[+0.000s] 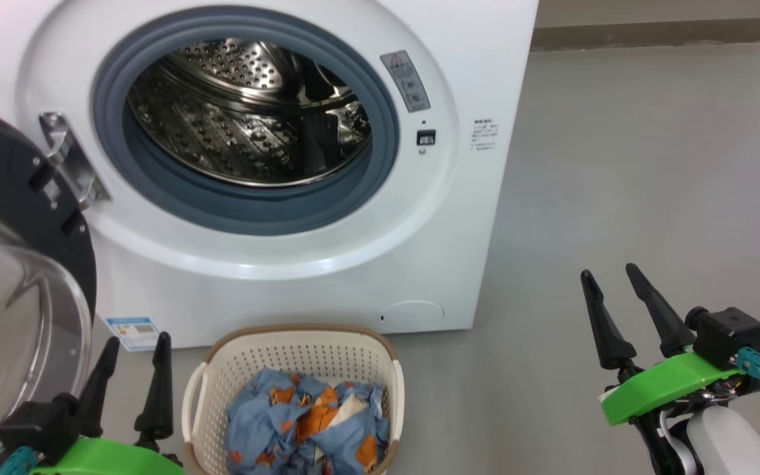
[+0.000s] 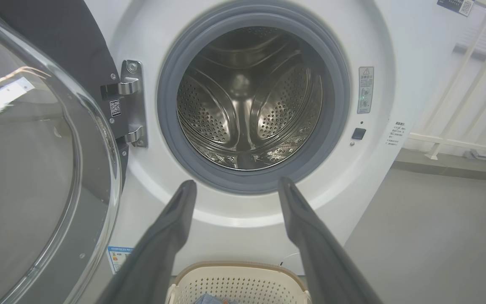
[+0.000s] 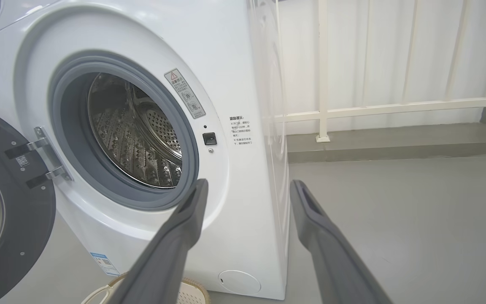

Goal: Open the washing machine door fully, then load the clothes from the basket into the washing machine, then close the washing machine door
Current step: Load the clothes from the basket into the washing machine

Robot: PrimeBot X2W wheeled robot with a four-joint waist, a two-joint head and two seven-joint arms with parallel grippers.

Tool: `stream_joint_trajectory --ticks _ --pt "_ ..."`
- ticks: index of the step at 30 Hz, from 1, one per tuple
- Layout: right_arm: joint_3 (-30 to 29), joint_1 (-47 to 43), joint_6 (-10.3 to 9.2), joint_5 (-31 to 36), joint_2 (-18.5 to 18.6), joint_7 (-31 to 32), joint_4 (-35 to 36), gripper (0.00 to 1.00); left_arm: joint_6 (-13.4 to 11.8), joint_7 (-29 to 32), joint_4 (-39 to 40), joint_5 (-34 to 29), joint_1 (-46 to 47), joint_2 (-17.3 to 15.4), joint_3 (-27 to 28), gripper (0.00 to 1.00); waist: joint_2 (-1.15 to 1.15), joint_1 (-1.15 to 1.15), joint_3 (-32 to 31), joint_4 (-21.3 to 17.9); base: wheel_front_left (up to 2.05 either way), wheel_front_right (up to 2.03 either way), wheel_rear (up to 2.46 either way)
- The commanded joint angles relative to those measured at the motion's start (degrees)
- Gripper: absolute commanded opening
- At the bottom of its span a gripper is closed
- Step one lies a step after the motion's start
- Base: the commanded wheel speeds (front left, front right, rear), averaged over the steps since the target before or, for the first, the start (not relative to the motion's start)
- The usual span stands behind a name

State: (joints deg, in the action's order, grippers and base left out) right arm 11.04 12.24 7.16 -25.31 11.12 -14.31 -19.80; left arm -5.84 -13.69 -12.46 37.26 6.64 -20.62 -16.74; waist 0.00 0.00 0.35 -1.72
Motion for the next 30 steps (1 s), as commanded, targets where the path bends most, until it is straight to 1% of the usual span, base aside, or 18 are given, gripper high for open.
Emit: stream_joint_trajectory --ticks 1,5,10,30 --pt "0.9 0.5 0.33 0.0 0.3 -0.7 1.2 1.0 -0.3 -0.6 1.5 0.5 1.8 -1.9 2.0 1.0 0.0 0.0 0.0 0.0 1.62 -1.62 0.0" --pt "0.8 0.5 0.33 0.0 0.3 -0.7 1.2 1.0 -0.2 -0.7 1.6 0.8 1.8 -1.7 2.1 1.0 0.0 0.0 0.0 0.1 1.28 -1.28 0.0" --pt "0.9 0.5 0.33 -0.1 0.2 -0.7 1.1 1.0 -0.3 -0.7 1.7 0.8 1.7 -1.7 2.1 1.0 0.0 0.0 0.1 0.2 0.66 -0.66 0.0" --pt "1.1 0.6 0.33 -0.1 0.3 -0.7 1.2 1.0 -0.9 -0.9 1.8 0.5 1.6 -1.7 1.7 1.0 0.0 0.0 0.1 0.4 0.02 -0.02 0.0"
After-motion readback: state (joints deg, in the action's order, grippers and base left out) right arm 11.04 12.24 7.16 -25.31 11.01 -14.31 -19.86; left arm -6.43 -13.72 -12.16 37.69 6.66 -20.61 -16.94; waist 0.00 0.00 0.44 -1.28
